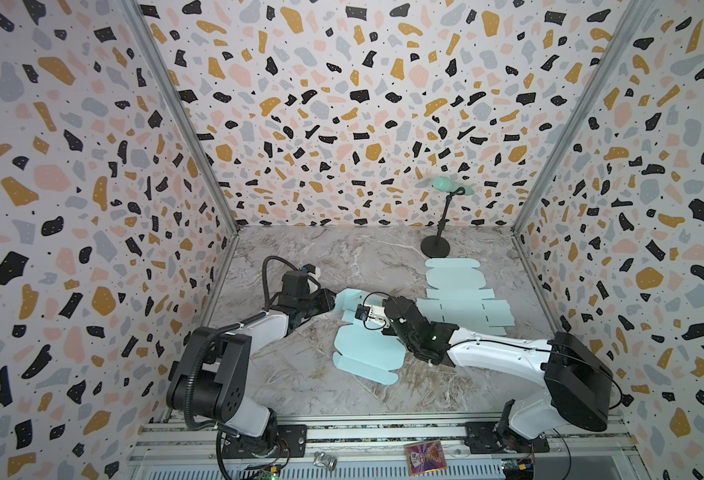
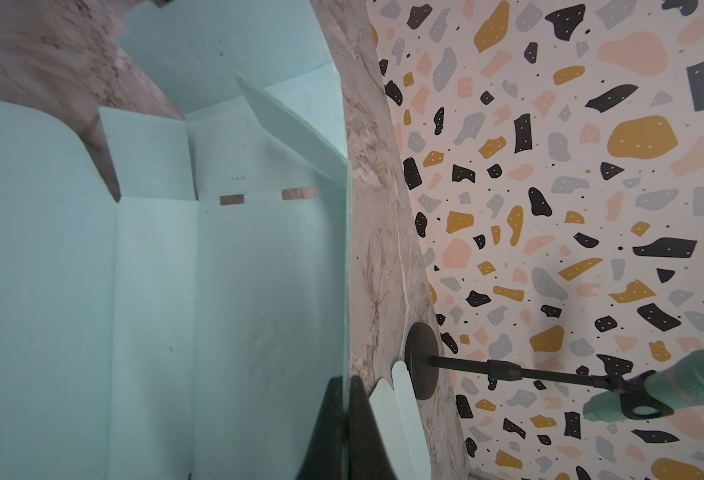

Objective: Fold the paper box

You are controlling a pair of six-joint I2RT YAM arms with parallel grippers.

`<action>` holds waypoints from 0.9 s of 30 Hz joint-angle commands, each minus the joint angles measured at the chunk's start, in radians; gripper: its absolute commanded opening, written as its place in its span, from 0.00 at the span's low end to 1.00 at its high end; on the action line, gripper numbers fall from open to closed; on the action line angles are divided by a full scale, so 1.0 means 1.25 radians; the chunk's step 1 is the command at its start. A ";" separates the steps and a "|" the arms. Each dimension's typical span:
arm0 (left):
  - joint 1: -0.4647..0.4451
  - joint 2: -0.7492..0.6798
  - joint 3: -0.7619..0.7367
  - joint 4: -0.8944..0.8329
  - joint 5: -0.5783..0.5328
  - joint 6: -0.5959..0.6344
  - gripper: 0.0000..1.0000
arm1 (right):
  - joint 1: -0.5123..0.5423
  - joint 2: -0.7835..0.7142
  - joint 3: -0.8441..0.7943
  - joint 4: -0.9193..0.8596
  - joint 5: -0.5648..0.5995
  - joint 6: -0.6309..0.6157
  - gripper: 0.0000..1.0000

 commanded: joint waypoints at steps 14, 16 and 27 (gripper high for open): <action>-0.060 -0.083 -0.123 0.161 0.037 -0.028 0.30 | 0.031 0.051 -0.078 0.245 0.108 -0.199 0.00; -0.063 -0.078 -0.133 0.172 0.039 -0.030 0.29 | 0.032 0.057 -0.087 0.272 0.111 -0.216 0.00; -0.105 -0.108 -0.214 0.239 0.017 -0.049 0.33 | 0.051 0.094 -0.149 0.445 0.133 -0.320 0.00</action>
